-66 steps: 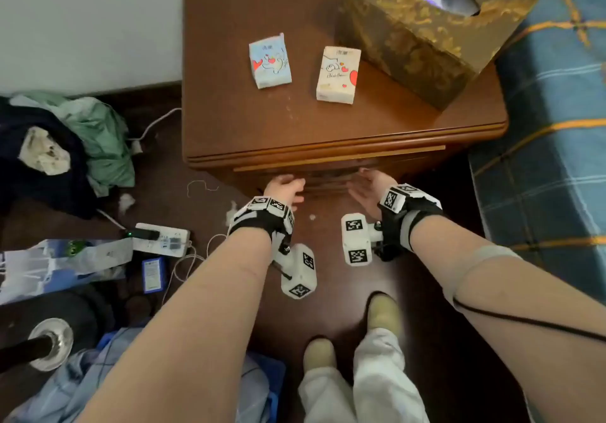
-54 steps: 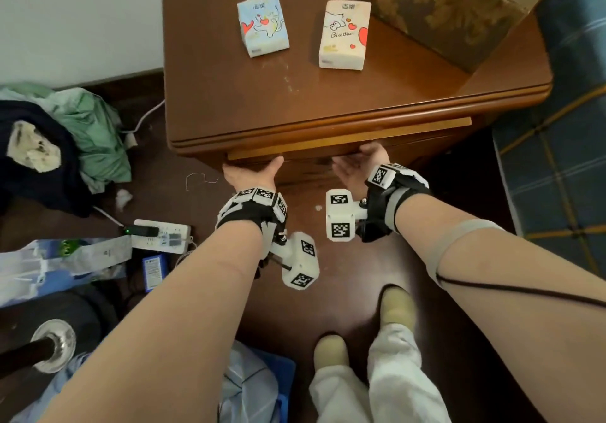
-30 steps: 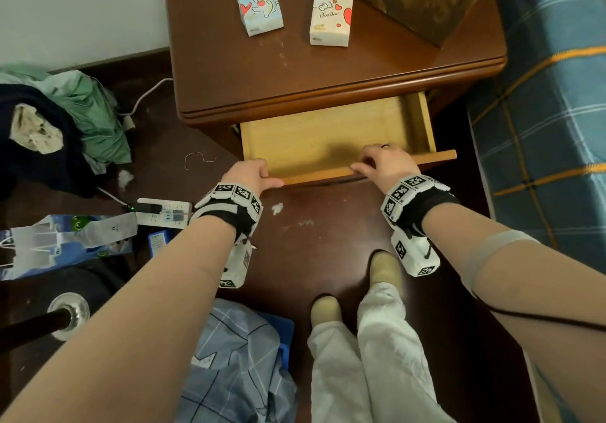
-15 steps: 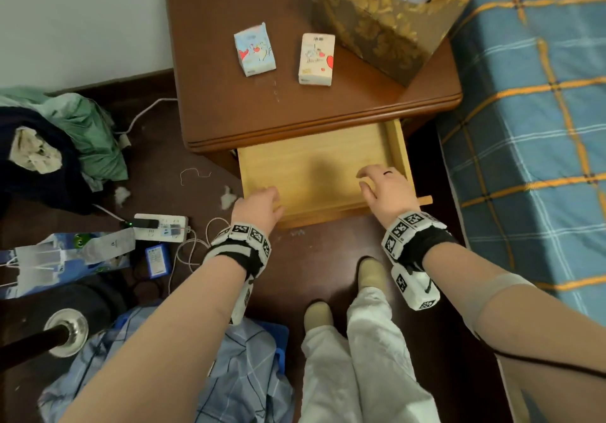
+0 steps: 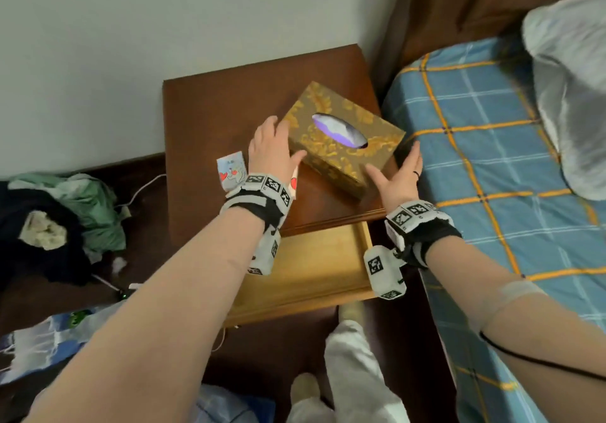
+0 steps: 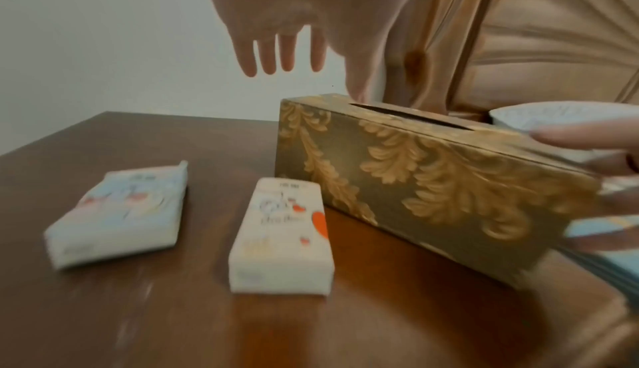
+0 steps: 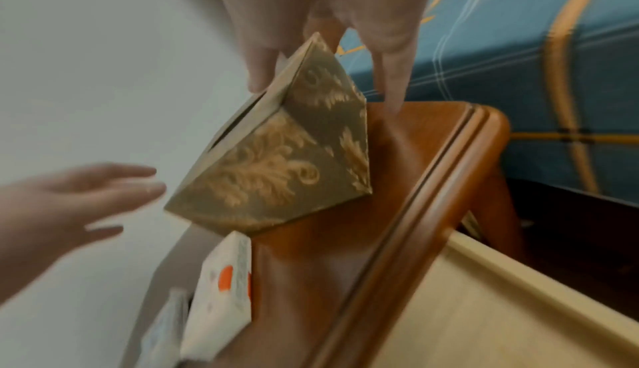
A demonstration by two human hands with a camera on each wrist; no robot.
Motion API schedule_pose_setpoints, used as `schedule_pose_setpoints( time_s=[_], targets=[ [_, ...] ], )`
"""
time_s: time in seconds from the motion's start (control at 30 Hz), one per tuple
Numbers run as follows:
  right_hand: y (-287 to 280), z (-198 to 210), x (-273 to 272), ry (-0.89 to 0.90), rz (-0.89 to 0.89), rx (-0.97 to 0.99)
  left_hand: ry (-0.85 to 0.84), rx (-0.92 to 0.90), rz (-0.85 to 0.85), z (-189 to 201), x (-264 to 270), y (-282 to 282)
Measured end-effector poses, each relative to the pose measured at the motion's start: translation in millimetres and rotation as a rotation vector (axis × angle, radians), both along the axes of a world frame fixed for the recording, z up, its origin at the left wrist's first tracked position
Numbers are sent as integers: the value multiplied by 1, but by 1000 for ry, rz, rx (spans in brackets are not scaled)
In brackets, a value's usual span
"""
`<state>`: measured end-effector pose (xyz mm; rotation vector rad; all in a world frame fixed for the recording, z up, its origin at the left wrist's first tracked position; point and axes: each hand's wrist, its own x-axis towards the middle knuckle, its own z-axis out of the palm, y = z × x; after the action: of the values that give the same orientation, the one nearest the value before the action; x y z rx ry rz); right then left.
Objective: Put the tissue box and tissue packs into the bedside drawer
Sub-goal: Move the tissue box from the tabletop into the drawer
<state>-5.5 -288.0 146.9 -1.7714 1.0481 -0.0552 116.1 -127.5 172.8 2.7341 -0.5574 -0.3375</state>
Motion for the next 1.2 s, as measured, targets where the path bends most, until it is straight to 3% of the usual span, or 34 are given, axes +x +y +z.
schedule_pose_setpoints(
  time_s=[0.13,0.23,0.3,0.53,0.7,0.87,1.0,1.2],
  targets=[
    [-19,-17,11,52,15,280,211,197,59,0,43,-30],
    [-21,-19,13,-21,-63,411,426,165,135,-5,60,-33],
    [-19,-18,10,-68,-95,448,439,124,154,-4,57,-29],
    [-22,3,-32,-183,-67,280,311,-109,164,9,-2,-8],
    [-7,24,-96,-261,-54,249,347,-286,166,22,-68,28],
    [28,35,-158,-244,-39,249,403,-321,181,24,-136,75],
    [54,15,-183,-143,65,203,437,-235,248,4,-178,109],
    [61,-34,-170,19,276,156,494,-181,389,-55,-205,134]
  ],
)
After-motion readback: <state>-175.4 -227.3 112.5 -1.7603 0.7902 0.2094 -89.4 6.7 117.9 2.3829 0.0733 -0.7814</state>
